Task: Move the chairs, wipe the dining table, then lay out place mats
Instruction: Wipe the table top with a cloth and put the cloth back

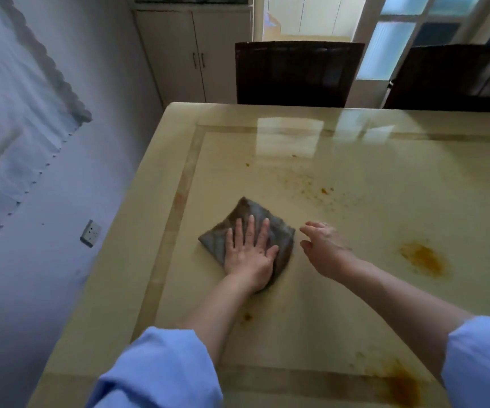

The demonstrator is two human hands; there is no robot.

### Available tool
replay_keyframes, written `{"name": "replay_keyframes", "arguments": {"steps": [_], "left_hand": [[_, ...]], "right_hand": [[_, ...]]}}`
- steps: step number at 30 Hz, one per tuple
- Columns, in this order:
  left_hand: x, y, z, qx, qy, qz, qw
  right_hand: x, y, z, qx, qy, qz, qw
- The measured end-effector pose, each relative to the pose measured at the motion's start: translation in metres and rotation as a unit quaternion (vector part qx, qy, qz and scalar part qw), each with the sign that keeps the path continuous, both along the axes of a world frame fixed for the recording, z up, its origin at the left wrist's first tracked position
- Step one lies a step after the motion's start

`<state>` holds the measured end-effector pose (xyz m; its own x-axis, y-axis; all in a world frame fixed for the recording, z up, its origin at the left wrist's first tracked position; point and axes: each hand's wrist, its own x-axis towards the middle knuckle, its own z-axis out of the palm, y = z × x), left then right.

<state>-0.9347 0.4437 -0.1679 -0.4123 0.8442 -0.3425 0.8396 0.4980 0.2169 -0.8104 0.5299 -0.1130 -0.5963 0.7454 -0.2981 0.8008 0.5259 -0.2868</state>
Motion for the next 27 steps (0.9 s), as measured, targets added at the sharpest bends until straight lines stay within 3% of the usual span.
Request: {"name": "replay_keyframes", "arguments": {"steps": [3,5,10,13,15,19,22,24,27], "left_hand": [[0.018,0.016,-0.006,-0.003,0.026,-0.113,0.993],[-0.012,0.016,-0.008,-0.001,0.041,-0.106,0.993],[-0.106,0.01,-0.005,-0.003,0.049,0.095,0.994],[-0.11,0.047,-0.005,-0.012,0.042,0.201,0.979],[-0.088,0.085,-0.007,0.002,0.04,0.164,0.986],[-0.024,0.126,-0.009,0.036,0.037,-0.04,0.998],[-0.045,0.128,-0.014,0.038,0.05,-0.088,0.994],[-0.089,0.121,-0.015,0.047,0.057,-0.029,0.997],[-0.152,0.107,-0.014,0.043,0.08,0.139,0.986]], "right_hand": [[0.001,0.016,-0.003,0.004,-0.001,-0.026,1.0],[-0.003,0.022,-0.002,-0.007,-0.007,-0.026,1.0],[-0.018,0.041,-0.004,-0.05,-0.014,0.061,0.997],[-0.028,0.064,-0.007,-0.046,-0.003,0.075,0.996],[-0.032,0.083,-0.008,-0.025,0.005,0.066,0.997],[-0.03,0.118,-0.019,0.008,0.007,0.013,1.0],[-0.026,0.145,-0.027,0.024,-0.015,-0.038,0.999],[-0.027,0.162,-0.029,0.02,-0.02,-0.062,0.998],[-0.027,0.187,-0.032,-0.024,-0.023,-0.092,0.995]]}}
